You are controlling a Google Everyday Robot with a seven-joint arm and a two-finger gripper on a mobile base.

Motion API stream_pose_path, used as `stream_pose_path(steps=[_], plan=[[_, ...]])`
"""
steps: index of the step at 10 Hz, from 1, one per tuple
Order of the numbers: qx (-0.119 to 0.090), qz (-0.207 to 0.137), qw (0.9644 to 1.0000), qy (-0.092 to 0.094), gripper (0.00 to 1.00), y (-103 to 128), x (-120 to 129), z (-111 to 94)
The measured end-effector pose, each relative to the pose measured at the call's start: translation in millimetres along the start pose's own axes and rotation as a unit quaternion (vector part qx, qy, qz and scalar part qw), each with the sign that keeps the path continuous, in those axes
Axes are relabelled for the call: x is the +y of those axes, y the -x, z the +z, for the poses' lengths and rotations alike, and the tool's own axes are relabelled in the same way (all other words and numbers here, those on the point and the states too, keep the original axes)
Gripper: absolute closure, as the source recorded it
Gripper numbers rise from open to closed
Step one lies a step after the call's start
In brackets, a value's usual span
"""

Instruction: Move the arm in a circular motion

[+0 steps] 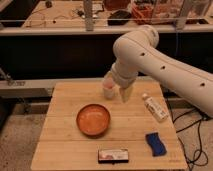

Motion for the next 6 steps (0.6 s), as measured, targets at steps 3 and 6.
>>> stream_pose_path(steps=[3, 6], plan=[[-0.001, 0.01, 0.9999, 0.005, 0.2, -54, -23, 36], [0.004, 0.052, 0.998, 0.035, 0.2, -110, -1, 79]])
